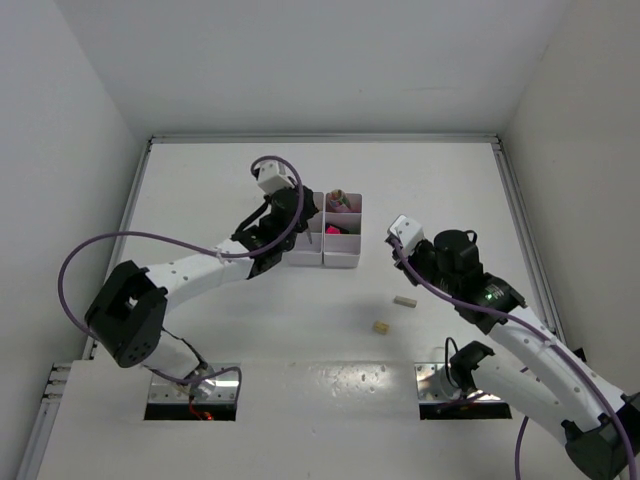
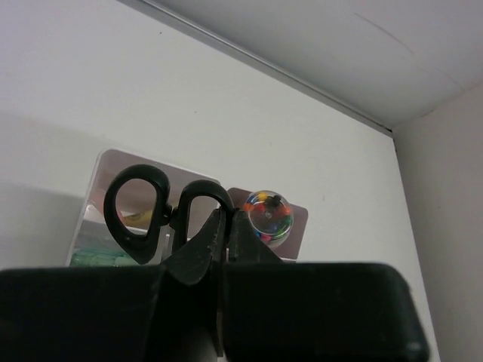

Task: Sort the stationery into containers
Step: Place the scissors in the storage box.

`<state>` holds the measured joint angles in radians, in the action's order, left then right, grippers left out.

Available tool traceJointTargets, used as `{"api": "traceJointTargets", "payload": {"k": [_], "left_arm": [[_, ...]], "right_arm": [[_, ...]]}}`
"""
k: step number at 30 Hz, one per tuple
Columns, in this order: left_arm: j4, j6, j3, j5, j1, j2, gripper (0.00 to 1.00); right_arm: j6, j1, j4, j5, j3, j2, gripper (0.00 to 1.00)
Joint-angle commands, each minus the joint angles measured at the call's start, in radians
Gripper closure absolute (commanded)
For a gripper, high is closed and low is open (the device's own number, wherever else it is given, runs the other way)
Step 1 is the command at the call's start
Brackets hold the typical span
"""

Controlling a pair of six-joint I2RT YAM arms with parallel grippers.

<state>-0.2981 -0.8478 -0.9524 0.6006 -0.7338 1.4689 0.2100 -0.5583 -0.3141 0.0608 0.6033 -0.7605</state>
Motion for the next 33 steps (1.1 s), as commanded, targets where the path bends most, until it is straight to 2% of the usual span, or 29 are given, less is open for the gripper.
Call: {"api": "traceJointTargets", "payload": {"k": [1,6,25,29,33], "left_arm": [[-0.098,0.029,-0.028,0.086,-0.022,0.008,1.00],[-0.098,0.020,-0.008,0.143,-0.042,0.039,1.00],[-0.118,-0.042,0.067,0.186,-0.101,0.077,1.00],[-0.105,-0.053,0.067,0.195,-0.111,0.099,0.90],[-0.082,-0.063,0.067,0.206,-0.131,0.099,0.78]], "right_arm": [[-0.001,0.005,0.052,-0.010,0.000,0.009,1.00],[0.008,0.005,0.052,-0.010,0.000,0.009,1.00],[0.008,0.005,0.052,-0.010,0.000,0.009,1.00],[0.008,0.005,0.052,-0.010,0.000,0.009,0.98],[0.008,0.005,0.052,-0.010,0.000,0.009,0.88]]}}
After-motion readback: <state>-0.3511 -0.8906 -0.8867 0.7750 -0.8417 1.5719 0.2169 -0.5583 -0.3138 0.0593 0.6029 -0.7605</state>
